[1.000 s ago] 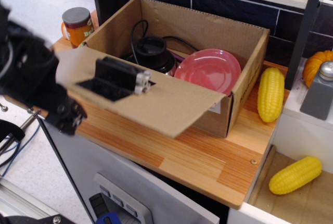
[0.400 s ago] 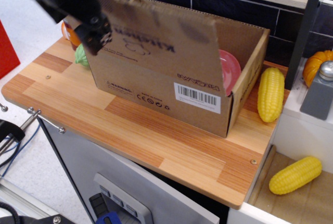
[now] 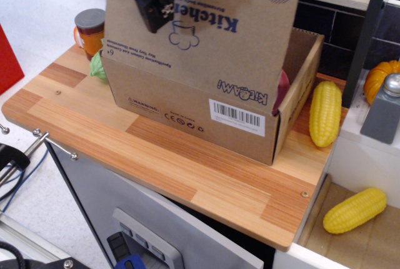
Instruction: Close brown1fbox flap
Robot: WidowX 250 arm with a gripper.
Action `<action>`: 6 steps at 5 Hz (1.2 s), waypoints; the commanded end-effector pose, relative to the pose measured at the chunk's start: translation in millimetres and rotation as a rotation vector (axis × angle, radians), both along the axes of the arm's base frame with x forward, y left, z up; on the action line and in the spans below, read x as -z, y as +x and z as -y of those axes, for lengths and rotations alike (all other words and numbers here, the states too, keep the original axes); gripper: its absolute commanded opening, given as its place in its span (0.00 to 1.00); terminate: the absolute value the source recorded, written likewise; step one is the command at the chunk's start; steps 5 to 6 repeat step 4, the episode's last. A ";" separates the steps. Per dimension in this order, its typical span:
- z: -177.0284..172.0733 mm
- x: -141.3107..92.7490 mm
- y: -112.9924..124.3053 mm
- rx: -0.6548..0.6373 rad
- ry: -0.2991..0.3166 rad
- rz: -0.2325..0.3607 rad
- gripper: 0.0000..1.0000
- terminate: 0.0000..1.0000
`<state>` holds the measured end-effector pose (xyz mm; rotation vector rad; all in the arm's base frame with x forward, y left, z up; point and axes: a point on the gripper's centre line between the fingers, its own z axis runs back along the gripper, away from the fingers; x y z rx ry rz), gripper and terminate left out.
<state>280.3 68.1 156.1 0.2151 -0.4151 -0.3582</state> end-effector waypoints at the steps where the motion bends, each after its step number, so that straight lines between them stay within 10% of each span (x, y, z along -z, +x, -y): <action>1: 5.9 16.1 24.5 0.043 -0.033 0.000 1.00 0.00; 3: 10.1 50.3 34.5 0.057 -0.105 -0.073 1.00 0.00; 4: 14.3 61.8 37.8 0.066 -0.118 -0.103 1.00 1.00; 6: 14.3 61.8 37.8 0.066 -0.118 -0.103 1.00 1.00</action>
